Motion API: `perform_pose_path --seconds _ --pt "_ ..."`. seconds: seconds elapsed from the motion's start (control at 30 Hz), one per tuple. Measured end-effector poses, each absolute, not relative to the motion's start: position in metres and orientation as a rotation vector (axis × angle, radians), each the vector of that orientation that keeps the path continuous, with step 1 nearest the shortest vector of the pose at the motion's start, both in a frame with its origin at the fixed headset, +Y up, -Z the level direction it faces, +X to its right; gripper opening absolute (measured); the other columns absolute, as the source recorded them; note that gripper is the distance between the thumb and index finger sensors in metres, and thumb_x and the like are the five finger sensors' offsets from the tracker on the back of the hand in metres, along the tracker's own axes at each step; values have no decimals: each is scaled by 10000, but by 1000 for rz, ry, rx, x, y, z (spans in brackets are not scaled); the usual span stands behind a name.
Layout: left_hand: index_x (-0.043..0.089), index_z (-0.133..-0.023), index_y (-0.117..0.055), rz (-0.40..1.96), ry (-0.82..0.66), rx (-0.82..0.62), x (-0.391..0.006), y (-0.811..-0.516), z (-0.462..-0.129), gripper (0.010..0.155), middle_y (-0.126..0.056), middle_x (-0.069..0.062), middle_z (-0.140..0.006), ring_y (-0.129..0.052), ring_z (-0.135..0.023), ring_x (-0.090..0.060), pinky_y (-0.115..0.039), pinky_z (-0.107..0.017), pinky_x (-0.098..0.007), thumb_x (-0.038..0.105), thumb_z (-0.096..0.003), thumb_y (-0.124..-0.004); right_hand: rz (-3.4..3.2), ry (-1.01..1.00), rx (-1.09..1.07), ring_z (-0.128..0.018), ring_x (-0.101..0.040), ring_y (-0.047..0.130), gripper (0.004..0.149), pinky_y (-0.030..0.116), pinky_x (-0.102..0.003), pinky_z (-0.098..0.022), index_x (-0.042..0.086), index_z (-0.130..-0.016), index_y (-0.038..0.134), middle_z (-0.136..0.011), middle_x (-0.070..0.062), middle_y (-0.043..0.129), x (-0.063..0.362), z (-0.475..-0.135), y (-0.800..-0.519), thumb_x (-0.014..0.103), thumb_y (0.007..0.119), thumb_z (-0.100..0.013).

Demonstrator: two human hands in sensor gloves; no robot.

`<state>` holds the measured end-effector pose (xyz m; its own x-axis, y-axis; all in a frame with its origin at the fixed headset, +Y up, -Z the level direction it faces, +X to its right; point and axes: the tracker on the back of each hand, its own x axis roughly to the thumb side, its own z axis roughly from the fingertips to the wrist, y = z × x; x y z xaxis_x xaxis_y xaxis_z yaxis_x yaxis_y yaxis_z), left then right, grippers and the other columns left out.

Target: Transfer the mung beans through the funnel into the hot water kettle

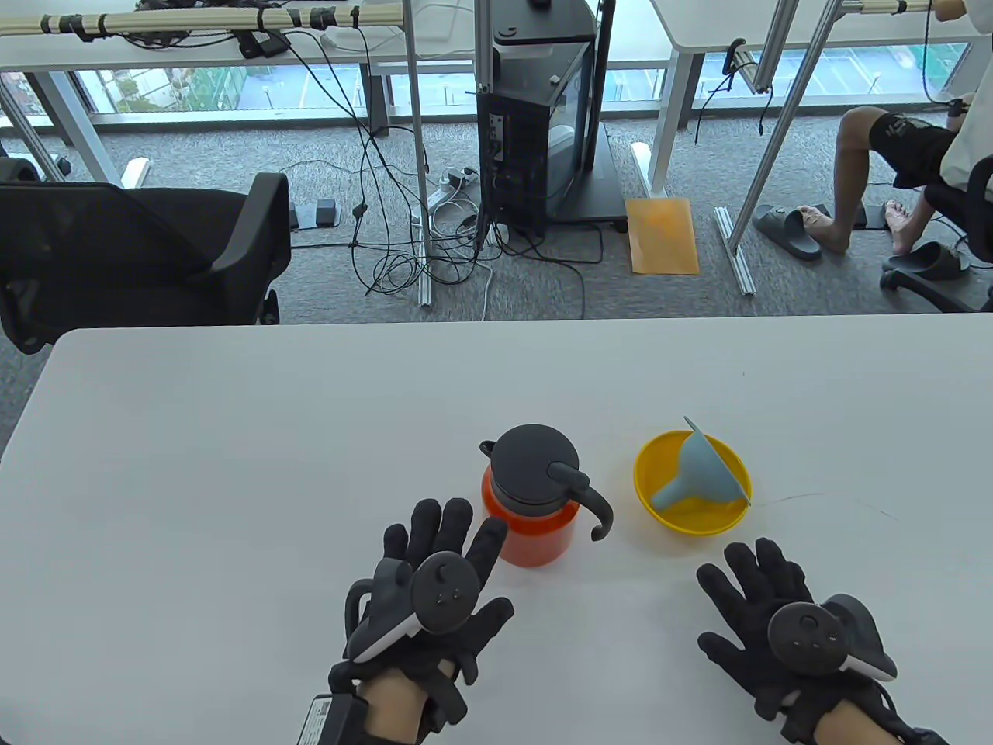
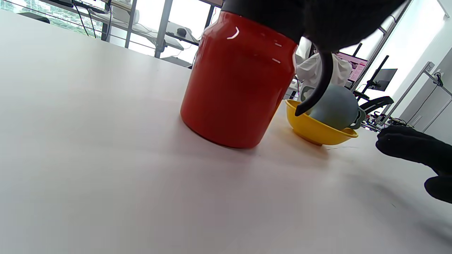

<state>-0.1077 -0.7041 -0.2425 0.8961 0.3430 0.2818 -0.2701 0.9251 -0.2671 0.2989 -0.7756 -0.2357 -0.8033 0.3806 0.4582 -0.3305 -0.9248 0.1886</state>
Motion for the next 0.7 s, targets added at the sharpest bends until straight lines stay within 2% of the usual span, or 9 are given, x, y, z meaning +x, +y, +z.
perform_pose_path --seconds 0.33,0.7 --pt "398 -1112 -204 325 -309 -281 -102 -762 -232 875 5 -11 -1149 36 -1050 -387 -76 -714 -678 596 -447 -736 2678 135 707 -888 -623 -22 827 126 -797 -542 41 -1130 398 -1069 -345 128 298 -235 -777 486 742 -523" --pt "387 -1122 -205 261 -310 -280 -97 -779 -233 864 20 -6 -1144 50 -1044 -382 -55 -702 -678 591 -457 -719 2739 97 749 -895 -617 -19 826 123 -796 -545 48 -1127 396 -1073 -336 133 292 -232 -777 484 744 -518"
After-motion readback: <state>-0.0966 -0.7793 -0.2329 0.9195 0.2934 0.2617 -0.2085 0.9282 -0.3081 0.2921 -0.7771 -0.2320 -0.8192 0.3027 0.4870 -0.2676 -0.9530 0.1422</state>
